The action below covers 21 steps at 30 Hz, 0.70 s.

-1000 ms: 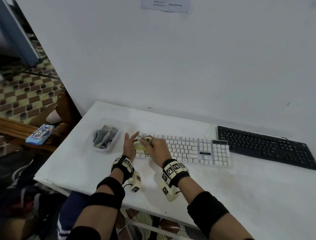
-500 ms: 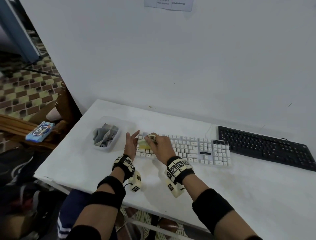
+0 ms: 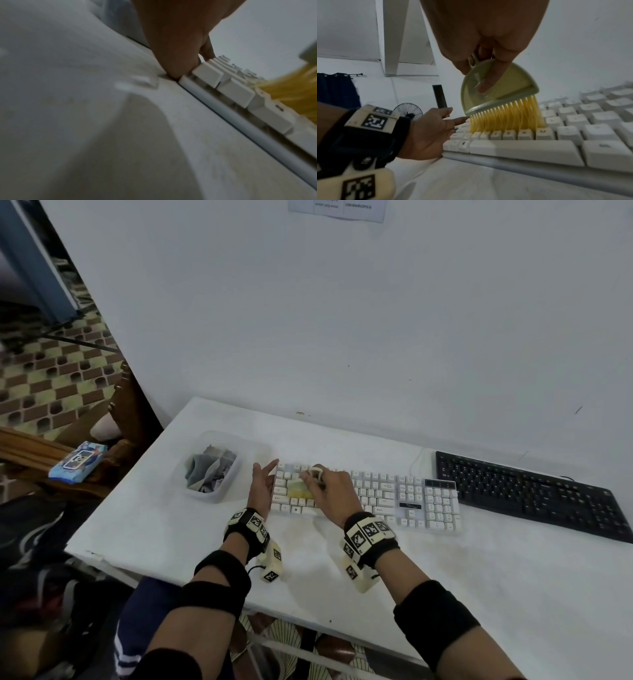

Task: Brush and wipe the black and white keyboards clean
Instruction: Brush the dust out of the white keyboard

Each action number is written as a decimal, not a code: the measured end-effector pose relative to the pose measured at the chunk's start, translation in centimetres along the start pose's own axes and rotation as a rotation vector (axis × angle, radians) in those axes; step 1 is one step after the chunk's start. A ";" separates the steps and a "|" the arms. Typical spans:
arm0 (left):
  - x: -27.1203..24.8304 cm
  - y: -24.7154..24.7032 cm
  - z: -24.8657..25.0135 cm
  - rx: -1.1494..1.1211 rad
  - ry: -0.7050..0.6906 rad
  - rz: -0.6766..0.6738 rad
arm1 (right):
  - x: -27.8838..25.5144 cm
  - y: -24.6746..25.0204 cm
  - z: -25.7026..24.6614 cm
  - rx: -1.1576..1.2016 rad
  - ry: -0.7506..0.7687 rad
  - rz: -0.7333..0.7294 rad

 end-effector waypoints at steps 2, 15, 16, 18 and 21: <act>0.0 -0.1 -0.1 0.007 -0.001 0.004 | -0.3 0.9 1.1 -0.043 -0.036 0.033; -0.1 0.0 -0.2 -0.022 -0.012 0.007 | -1.2 2.9 2.6 -0.028 -0.117 0.124; 0.0 0.0 -0.2 -0.026 -0.009 0.009 | -1.4 3.3 3.0 -0.031 -0.134 0.143; 0.0 0.1 -0.2 -0.029 -0.010 0.014 | -1.4 3.7 3.0 -0.029 -0.149 0.166; 0.0 -0.1 -0.2 -0.031 -0.006 0.010 | -1.1 3.1 2.1 0.026 -0.130 0.165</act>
Point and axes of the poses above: each hand's wrist, its own x-axis towards the middle knuckle, its own y-axis out of the back of the hand, z = x × y, the point moved 4 cm from there along x, towards the middle knuckle, and after that the axes turned 4 degrees about -z, right-handed, at the moved point
